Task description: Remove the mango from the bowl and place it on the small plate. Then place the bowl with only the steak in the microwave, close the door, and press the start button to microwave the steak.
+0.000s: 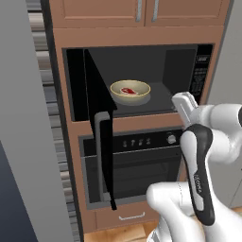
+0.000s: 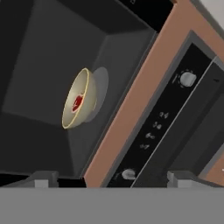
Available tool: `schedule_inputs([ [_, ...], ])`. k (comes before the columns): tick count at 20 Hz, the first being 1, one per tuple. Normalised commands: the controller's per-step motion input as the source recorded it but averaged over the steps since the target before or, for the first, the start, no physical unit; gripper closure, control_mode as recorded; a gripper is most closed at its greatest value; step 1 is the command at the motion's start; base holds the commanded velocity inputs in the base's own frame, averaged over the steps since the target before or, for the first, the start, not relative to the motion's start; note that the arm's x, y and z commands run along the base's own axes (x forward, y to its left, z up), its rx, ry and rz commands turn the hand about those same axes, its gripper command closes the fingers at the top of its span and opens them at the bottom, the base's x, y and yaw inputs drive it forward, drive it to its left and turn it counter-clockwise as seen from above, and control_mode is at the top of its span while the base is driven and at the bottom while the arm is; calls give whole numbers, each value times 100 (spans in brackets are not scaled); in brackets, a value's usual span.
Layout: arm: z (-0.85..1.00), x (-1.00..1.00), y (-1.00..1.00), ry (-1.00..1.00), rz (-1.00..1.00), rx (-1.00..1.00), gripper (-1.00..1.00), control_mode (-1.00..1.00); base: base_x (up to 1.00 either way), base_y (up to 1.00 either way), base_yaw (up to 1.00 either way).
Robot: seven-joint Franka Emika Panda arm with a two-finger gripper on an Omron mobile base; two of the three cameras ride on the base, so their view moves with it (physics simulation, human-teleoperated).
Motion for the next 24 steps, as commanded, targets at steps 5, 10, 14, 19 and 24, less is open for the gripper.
schedule_inputs([
  [5,19,-99,10,2,7,-21,-100,-100,0,0,0],
  [10,9,-96,26,0,14,-28,-100,-100,0,0,0],
  [14,0,-84,29,0,19,-29,-100,-100,0,0,0],
  [19,-2,-69,12,-3,22,-21,-100,-100,0,0,0],
  [24,-10,-81,4,-12,26,-14,-100,-100,0,0,0],
])
